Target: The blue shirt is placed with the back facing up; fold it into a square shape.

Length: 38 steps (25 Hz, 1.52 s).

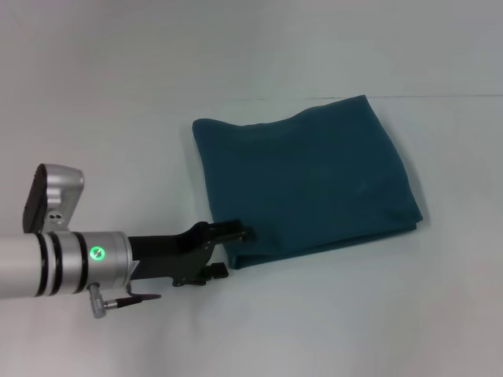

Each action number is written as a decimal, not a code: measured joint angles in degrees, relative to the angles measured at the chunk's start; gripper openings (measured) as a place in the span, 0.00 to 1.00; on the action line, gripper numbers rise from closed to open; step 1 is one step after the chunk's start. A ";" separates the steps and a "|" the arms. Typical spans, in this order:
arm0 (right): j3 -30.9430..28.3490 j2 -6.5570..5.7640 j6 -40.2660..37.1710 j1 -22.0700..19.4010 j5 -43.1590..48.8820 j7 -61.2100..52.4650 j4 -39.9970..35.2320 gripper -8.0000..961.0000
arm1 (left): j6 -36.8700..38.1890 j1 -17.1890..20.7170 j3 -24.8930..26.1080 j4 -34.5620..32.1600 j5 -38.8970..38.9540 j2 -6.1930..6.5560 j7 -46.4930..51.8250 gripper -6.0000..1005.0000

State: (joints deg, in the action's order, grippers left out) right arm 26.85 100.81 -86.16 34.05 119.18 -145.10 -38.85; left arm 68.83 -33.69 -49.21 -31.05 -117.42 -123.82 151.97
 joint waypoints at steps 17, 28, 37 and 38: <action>-0.99 0.09 0.06 -0.22 0.00 0.00 0.09 0.96 | -4.18 -2.37 -1.30 2.82 -0.09 -0.05 0.23 0.82; -1.60 0.01 -0.13 -0.21 0.00 0.00 0.23 0.96 | -3.93 -2.22 -1.33 2.48 -0.09 -0.11 0.18 0.55; -1.63 0.00 -0.08 -0.21 0.00 -0.06 0.28 0.96 | -3.50 -1.72 -1.32 2.48 -0.50 0.14 -1.11 0.10; -1.63 0.00 -0.10 -0.21 0.01 -0.13 0.28 0.96 | -3.45 -1.68 -1.32 2.48 -0.59 0.20 -1.32 0.07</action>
State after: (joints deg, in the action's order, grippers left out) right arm 25.22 100.81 -86.26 33.84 119.18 -145.23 -38.57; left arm 65.37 -35.37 -50.53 -28.57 -118.02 -123.62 150.65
